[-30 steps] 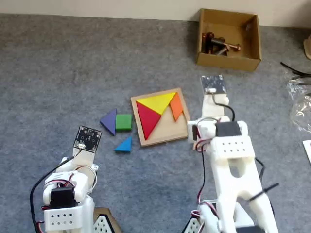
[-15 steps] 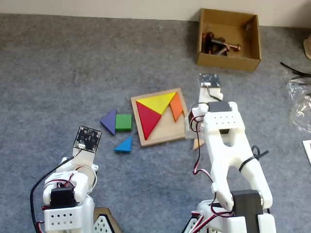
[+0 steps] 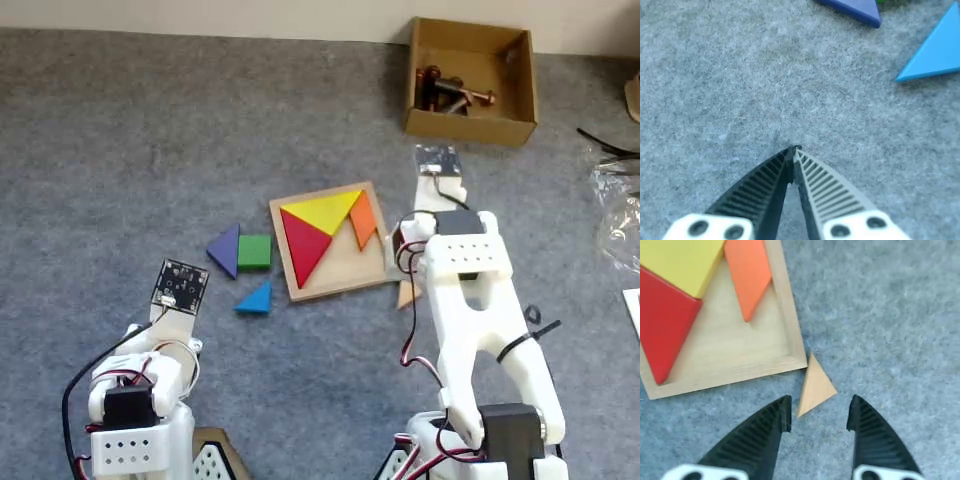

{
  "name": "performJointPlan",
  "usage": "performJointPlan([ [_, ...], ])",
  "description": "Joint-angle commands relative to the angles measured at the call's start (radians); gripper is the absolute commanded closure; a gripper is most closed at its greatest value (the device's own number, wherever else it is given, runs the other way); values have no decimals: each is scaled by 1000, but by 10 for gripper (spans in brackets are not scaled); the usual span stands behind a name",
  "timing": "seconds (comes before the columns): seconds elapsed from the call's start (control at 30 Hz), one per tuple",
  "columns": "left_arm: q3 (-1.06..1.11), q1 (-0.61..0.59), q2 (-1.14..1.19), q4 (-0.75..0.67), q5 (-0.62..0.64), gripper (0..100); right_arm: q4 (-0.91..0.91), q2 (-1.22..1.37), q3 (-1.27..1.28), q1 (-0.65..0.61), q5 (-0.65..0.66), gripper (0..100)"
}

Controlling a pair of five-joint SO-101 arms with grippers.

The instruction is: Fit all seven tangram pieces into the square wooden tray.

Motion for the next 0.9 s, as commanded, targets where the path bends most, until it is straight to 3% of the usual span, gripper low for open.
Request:
performJointPlan([
  [0.0, 21, -13, -7, 6, 8, 986, 5, -47, -54, 22, -9, 811],
  [0.27, 21, -13, -7, 6, 8, 986, -120, -47, 38, 18, -9, 811],
  [0.87, 21, -13, -7, 6, 8, 986, -189, 15, 171, 16, -55, 811],
])
